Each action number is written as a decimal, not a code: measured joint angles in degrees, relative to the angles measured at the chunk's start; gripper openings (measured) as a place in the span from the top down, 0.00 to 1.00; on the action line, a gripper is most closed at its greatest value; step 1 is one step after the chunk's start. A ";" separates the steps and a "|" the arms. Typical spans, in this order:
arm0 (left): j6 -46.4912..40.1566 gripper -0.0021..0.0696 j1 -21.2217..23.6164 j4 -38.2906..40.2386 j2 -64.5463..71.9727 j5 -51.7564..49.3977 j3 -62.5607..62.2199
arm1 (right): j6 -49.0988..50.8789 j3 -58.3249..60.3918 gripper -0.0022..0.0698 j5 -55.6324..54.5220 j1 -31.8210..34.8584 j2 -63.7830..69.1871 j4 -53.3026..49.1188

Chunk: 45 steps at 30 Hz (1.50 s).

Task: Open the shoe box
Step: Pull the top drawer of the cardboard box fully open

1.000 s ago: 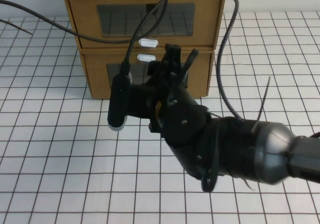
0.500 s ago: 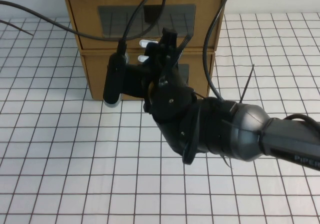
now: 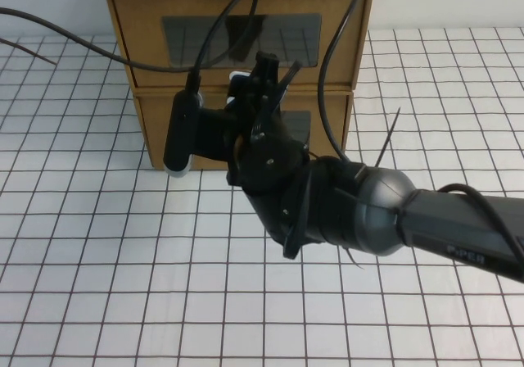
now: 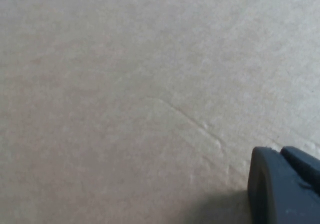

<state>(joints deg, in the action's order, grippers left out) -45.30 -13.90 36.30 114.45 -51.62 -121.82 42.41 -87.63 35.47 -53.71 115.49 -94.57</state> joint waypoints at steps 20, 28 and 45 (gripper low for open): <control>0.00 0.97 0.00 0.00 0.00 0.00 0.00 | 0.00 -1.79 0.50 -5.44 2.51 1.12 -0.34; 0.00 0.97 0.00 0.00 0.00 0.00 0.00 | 0.00 -1.79 0.50 -7.62 3.12 1.12 -0.46; 0.00 0.97 0.00 0.00 0.00 0.00 0.00 | 0.00 -1.79 0.50 -11.09 4.66 1.36 -0.70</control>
<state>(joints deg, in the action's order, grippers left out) -45.30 -13.90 36.30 114.45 -51.62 -121.82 42.41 -89.41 24.39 -49.04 116.85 -95.27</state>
